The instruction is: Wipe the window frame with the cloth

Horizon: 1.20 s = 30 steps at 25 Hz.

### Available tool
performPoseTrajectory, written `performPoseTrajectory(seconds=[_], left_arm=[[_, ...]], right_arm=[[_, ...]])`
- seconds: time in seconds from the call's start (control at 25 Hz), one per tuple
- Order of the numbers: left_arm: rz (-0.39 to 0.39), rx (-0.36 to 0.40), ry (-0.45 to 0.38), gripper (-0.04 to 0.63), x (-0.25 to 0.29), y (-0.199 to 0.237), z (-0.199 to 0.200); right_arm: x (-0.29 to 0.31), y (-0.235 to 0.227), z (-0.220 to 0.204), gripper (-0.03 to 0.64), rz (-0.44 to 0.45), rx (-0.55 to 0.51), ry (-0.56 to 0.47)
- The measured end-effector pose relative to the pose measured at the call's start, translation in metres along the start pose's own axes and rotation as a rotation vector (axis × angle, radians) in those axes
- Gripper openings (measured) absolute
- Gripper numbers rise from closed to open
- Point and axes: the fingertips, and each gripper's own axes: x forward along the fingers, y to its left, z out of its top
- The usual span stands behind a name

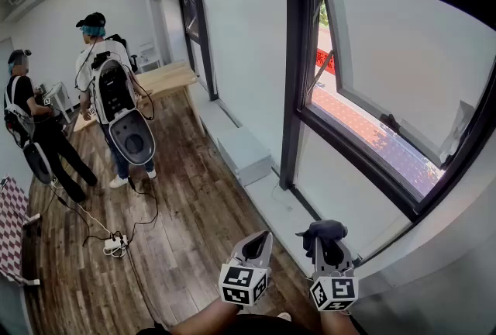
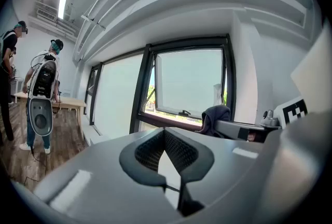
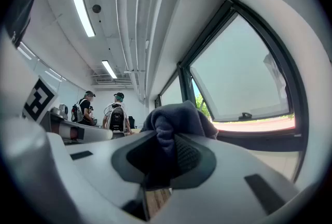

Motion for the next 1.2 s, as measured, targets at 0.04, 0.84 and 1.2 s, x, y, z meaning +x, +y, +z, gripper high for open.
performPoseTrajectory(seconds=[0.04, 0.84, 1.2], left_arm=[[0.001, 0.001, -0.002, 0.009, 0.000, -0.001, 0.001], [-0.018, 0.035, 0.011, 0.009, 0.032, -0.034, -0.001], [-0.016, 0.048, 0.000, 0.009, 0.057, -0.067, -0.002]], right_arm=[[-0.001, 0.000, 0.000, 0.069, 0.002, 0.000, 0.001], [-0.004, -0.039, 0.004, 0.071, -0.001, 0.013, -0.022], [-0.006, -0.077, 0.005, 0.071, 0.018, 0.013, -0.027]])
